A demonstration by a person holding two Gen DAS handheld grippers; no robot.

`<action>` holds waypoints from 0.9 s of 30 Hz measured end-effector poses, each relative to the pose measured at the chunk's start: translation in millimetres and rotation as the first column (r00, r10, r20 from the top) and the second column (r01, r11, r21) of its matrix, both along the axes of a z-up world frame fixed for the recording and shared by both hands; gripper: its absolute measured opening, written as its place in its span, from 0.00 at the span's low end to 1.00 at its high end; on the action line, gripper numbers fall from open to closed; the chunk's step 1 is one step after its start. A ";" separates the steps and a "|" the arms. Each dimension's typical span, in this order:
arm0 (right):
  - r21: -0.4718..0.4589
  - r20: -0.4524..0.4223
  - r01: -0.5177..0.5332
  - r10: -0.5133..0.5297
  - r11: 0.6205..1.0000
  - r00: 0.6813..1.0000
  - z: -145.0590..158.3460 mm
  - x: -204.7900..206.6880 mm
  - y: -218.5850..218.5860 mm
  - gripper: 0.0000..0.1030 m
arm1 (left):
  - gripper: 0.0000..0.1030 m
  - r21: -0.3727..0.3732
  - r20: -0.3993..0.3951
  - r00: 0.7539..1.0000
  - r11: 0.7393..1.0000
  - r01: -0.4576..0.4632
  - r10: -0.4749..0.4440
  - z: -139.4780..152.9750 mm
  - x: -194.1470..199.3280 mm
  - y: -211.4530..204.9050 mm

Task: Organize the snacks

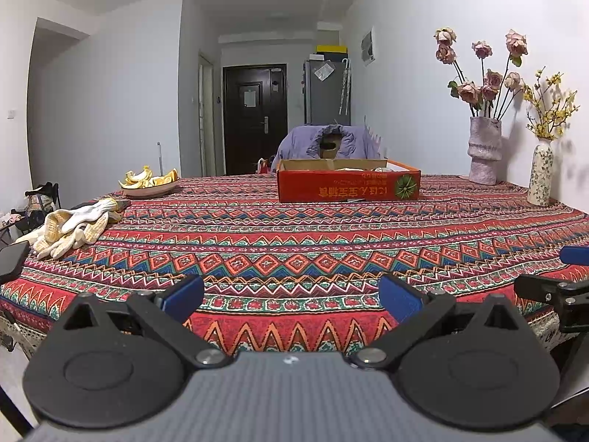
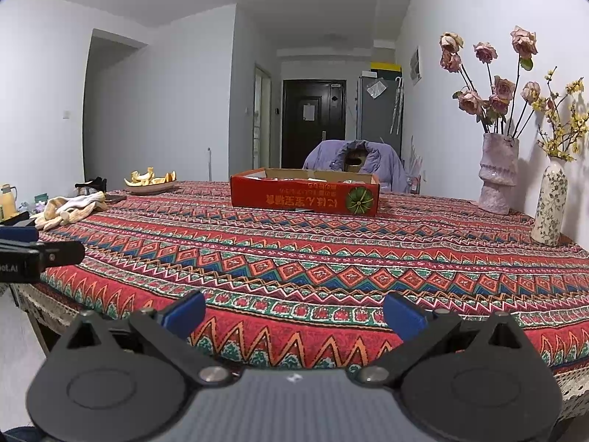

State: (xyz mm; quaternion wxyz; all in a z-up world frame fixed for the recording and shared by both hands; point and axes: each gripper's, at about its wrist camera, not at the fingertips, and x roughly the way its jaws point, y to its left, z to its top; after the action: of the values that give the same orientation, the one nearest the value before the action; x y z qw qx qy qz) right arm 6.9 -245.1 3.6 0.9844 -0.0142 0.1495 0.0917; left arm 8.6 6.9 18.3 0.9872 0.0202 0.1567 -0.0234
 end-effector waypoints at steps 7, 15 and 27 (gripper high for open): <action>0.007 0.005 0.003 -0.003 1.000 1.000 0.8 -3.0 -0.8 1.00 | 1.00 -0.001 0.004 1.000 1.000 0.000 0.000 1.1 -1.2 0.0; -0.013 0.004 0.004 -0.004 1.000 1.000 -2.3 -4.0 1.1 1.00 | 1.00 0.016 0.006 1.000 1.000 -0.005 0.005 0.4 -0.9 -2.4; -0.008 0.006 -0.001 0.001 1.000 1.000 -1.4 -5.4 0.1 1.00 | 1.00 0.009 0.003 1.000 1.000 -0.001 0.001 -0.6 -0.1 -1.5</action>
State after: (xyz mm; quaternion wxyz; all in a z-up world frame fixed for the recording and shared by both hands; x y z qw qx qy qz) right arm 1.5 -245.0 2.2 0.9848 -0.0183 0.1467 0.0917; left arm 8.5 5.4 17.6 0.9873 0.0247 0.1552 -0.0222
